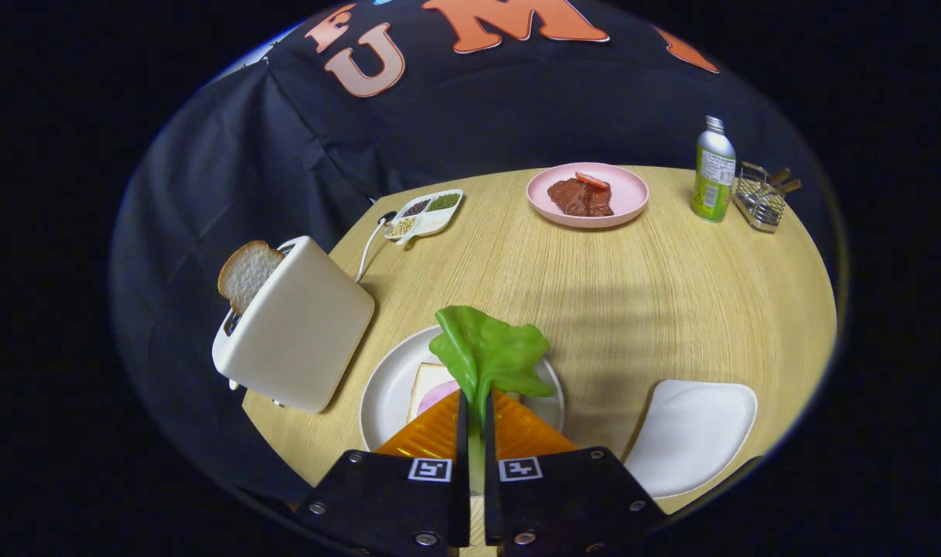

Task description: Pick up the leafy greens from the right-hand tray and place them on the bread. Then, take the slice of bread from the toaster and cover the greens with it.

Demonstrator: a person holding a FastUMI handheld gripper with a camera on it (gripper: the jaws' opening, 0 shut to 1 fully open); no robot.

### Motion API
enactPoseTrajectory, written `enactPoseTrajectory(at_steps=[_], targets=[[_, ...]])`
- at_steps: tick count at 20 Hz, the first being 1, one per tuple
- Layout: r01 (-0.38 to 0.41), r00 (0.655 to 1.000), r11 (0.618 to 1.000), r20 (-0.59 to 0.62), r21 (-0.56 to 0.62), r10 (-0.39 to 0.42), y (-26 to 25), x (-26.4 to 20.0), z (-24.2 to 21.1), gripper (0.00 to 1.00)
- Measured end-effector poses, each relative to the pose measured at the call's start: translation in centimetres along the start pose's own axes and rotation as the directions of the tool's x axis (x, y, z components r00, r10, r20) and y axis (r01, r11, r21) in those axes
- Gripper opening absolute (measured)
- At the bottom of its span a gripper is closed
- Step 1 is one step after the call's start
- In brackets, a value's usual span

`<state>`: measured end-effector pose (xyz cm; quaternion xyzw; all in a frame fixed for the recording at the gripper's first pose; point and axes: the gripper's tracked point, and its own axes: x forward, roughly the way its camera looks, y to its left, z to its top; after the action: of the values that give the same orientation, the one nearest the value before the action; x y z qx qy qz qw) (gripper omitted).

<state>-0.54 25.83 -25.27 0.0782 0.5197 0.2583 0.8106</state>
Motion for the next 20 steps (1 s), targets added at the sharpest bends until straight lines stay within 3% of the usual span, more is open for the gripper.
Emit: enactPoseTrajectory(at_steps=[6,12,15,20], targets=[[0.028,0.998,0.999,-0.062,-0.034,-0.03,0.7,2.6,-1.3,0.12],[0.017,0.999,0.999,-0.05,-0.029,-0.019,1.6,2.5,-0.5,0.32],[0.044,0.998,0.997,-0.036,-0.066,-0.047,1.4,2.4,-0.3,0.49],[0.062,0.997,0.994,-0.048,-0.094,-0.067,2.4,2.6,-0.5,0.68]])
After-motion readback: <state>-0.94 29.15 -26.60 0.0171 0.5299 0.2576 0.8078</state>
